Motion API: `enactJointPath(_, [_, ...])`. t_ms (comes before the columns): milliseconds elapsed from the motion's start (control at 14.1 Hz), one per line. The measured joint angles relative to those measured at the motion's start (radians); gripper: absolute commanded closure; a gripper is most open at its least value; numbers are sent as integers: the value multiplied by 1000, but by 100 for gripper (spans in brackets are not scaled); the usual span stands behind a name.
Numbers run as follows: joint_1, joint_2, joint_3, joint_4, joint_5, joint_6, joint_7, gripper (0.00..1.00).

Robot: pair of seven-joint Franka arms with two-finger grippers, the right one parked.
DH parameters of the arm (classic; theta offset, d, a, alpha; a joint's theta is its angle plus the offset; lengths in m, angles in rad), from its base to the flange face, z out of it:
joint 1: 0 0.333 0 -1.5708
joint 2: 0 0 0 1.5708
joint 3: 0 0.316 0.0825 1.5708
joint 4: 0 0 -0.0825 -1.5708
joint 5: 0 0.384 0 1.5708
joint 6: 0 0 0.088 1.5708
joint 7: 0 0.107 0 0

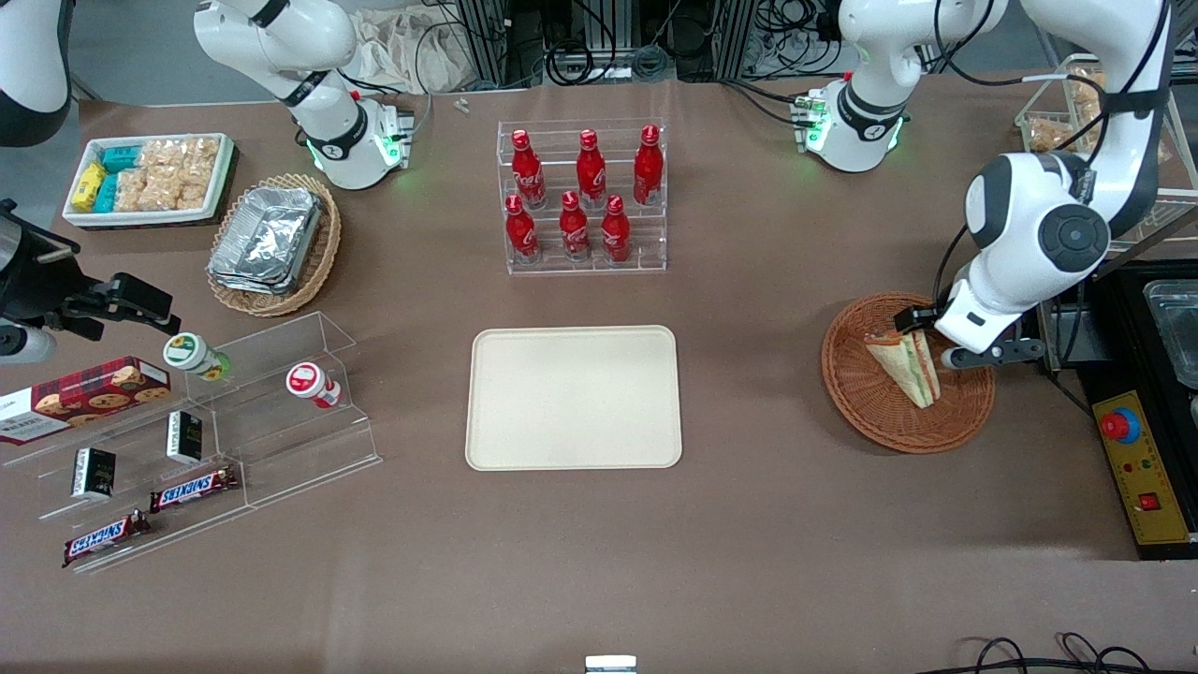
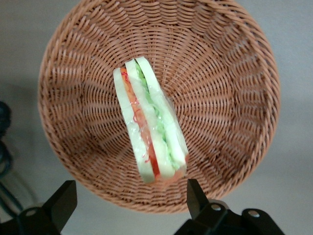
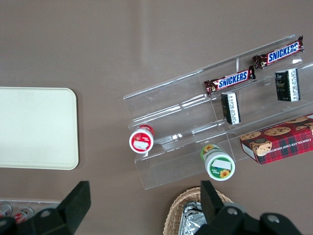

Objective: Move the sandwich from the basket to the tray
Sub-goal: 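Close the left gripper on the wrapped sandwich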

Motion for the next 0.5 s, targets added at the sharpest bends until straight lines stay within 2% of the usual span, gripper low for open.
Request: enactJointPath(496, [0,95,0,0,0,84,-105,0])
